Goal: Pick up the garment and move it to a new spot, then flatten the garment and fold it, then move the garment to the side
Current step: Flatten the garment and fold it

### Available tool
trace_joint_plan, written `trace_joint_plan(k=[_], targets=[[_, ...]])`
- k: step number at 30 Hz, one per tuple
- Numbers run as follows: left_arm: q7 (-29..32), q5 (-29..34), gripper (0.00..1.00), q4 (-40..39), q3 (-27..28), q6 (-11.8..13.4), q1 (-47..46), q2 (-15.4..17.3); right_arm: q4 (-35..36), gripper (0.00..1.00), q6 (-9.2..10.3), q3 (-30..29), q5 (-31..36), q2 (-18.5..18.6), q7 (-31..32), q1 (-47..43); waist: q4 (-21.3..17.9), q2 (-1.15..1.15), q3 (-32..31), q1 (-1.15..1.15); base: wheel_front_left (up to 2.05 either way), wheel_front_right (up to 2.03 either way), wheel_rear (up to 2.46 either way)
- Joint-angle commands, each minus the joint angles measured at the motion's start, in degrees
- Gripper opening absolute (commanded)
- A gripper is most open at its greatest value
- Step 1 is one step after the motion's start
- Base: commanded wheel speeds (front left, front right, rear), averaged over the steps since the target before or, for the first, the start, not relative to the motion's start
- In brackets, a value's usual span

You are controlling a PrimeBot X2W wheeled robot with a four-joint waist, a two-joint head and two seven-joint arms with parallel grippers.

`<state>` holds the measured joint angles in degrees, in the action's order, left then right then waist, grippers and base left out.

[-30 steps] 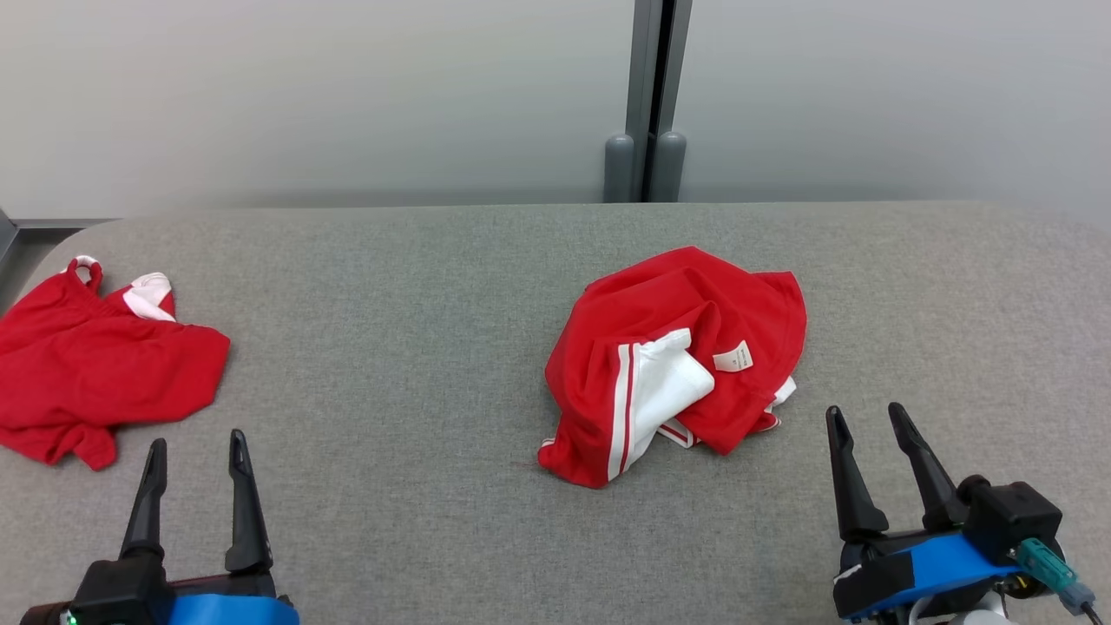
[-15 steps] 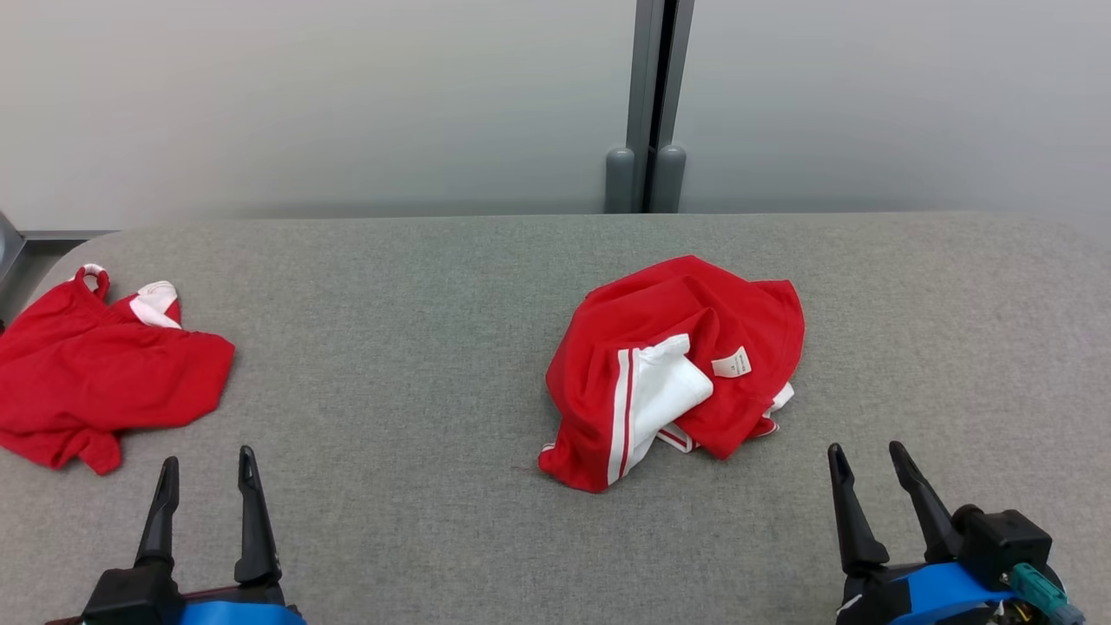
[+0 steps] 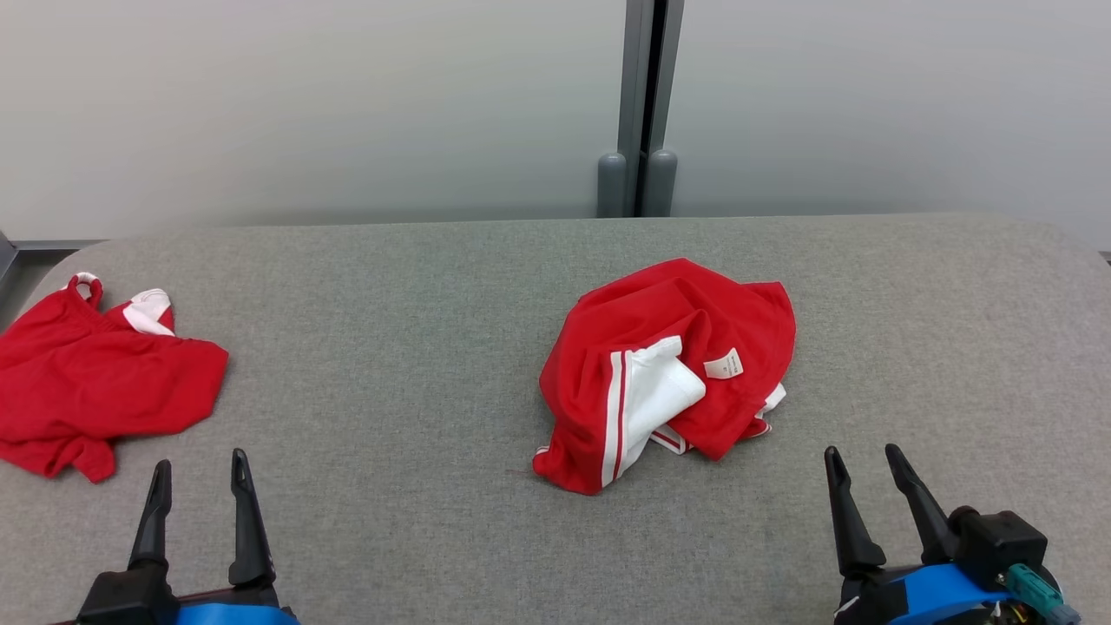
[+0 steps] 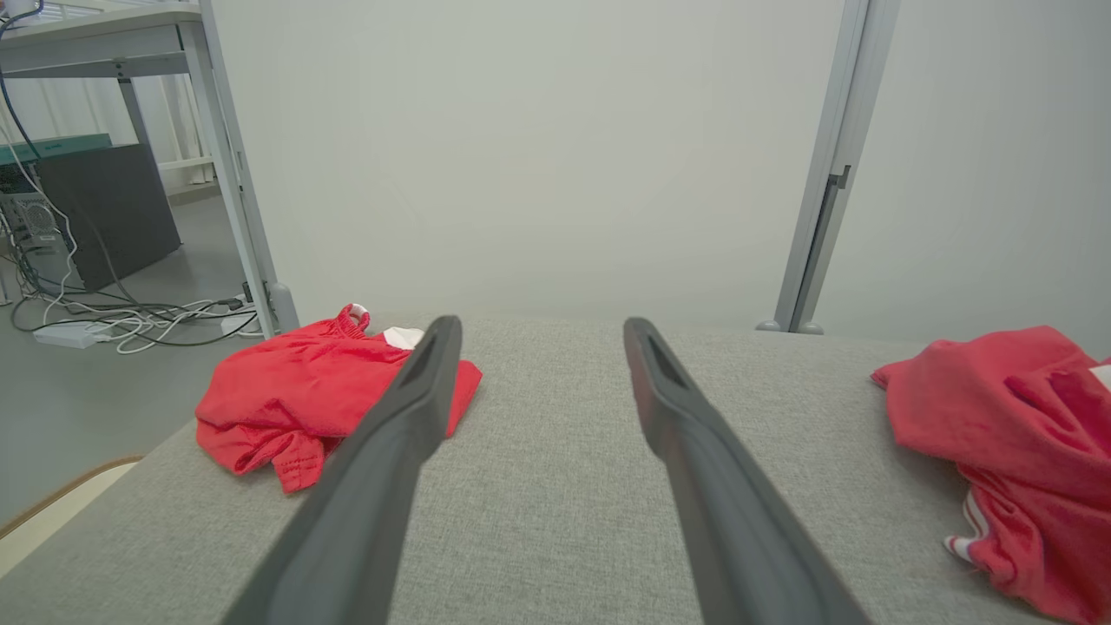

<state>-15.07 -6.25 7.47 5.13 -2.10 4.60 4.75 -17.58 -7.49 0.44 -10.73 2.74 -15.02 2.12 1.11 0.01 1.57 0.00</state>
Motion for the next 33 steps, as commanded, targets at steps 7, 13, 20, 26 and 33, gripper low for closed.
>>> trace_joint_plan(k=[7,13,20,26,33], targets=[[-0.15,0.85,1.00,0.52,0.91,-0.71,-0.58,-0.51,-0.23,1.00,-0.01,0.03,-0.48,0.28,-0.24,-0.24,0.07,-0.01,-0.24,0.00,0.00,0.00,0.00],[-0.15,1.75,1.00,0.89,1.05,-0.90,-0.60,-0.67,-0.53,1.00,-0.02,0.40,-0.63,0.27,-0.24,-0.02,0.24,-0.01,-0.58,0.00,0.00,0.00,0.00],[-0.15,2.10,1.00,1.30,1.28,-1.41,-1.68,-0.88,-0.22,1.00,-0.02,4.76,-1.07,0.26,-0.23,4.20,0.97,-0.01,-0.06,0.00,0.00,0.00,0.00],[-0.15,2.41,1.00,1.13,0.23,-1.70,-2.87,-1.20,-4.42,1.00,-0.01,11.40,-0.47,0.29,-0.01,12.45,2.72,-0.01,1.63,0.00,0.00,0.00,0.00],[-0.15,1.91,1.00,2.02,-0.47,-2.10,-4.53,-1.43,-14.65,1.00,-0.01,16.50,-2.34,0.31,2.91,20.15,5.03,-0.01,3.82,0.00,0.00,0.00,0.00]])
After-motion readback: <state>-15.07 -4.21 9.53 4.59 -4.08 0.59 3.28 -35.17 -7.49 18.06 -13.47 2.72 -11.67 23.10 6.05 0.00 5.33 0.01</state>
